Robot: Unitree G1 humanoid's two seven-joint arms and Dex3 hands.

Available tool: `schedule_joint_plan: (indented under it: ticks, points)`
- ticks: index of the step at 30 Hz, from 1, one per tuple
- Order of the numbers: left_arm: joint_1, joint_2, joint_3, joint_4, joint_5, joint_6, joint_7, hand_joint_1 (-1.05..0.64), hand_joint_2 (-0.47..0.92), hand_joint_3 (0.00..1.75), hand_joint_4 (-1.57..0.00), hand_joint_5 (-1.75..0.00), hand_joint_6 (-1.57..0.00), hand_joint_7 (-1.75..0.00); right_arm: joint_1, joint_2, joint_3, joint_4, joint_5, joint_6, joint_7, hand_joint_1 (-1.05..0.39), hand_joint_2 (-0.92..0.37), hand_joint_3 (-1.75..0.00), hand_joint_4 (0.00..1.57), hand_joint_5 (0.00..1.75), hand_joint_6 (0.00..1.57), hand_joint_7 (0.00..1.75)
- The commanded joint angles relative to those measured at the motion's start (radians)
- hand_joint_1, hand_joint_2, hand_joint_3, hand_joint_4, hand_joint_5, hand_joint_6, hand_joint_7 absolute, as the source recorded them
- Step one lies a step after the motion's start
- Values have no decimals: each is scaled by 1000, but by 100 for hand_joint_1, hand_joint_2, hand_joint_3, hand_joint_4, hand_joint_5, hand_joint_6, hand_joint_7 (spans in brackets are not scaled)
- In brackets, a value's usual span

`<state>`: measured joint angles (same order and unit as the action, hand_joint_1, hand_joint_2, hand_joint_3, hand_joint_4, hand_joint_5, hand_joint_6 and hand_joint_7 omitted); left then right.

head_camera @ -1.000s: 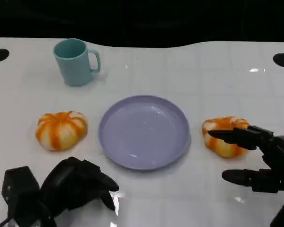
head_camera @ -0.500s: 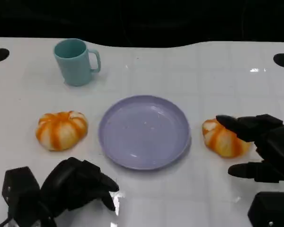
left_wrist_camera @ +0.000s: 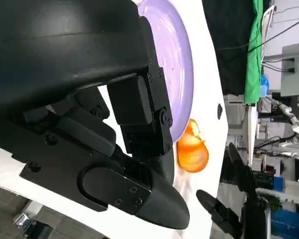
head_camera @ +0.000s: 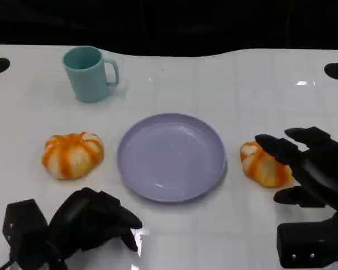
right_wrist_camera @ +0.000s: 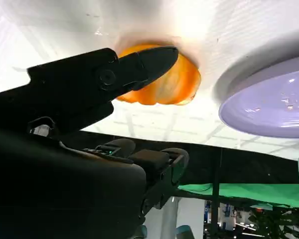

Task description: Grasp the bread from the table and place it into the plate.

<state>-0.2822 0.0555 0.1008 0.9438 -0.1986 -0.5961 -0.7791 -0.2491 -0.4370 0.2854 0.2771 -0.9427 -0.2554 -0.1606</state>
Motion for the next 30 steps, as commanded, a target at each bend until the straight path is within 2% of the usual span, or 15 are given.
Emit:
schedule_joint_plan:
  ticks: [1,9,15,24,26,29,30]
  points:
    - [15,15,3,-11,-7,-3,-3,-105,84,0,-127,-87,-157,-4,-52,-1,43,78,-1,22,-13,-64,-89,0,12,29,24,0]
    - [21,16,3,-20,-13,10,-12,-105,84,0,-126,-88,-156,-3,-121,19,105,202,17,47,-21,-66,-91,0,11,28,20,0]
    - [31,15,-3,-31,0,-4,7,-105,85,1,-126,-88,-157,-3,-213,55,159,389,7,56,-82,-68,-91,0,13,27,23,1]
    - [43,13,-3,-52,-7,4,2,-105,85,0,-126,-88,-157,-3,-321,95,202,622,40,35,-166,-63,-92,-3,19,24,26,2]
    - [46,13,-4,-56,-7,2,1,-105,85,0,-126,-89,-157,-3,-333,99,206,652,50,23,-185,-60,-92,-5,22,24,29,2]
    - [49,14,-4,-59,-9,1,-4,-105,85,0,-126,-89,-156,-3,-341,100,205,684,73,-16,-235,-50,-92,-7,37,29,39,6]
    - [49,14,-3,-60,-10,2,-5,-105,85,0,-126,-89,-156,-3,-343,99,205,691,79,-29,-257,-41,-92,-8,55,41,53,11]
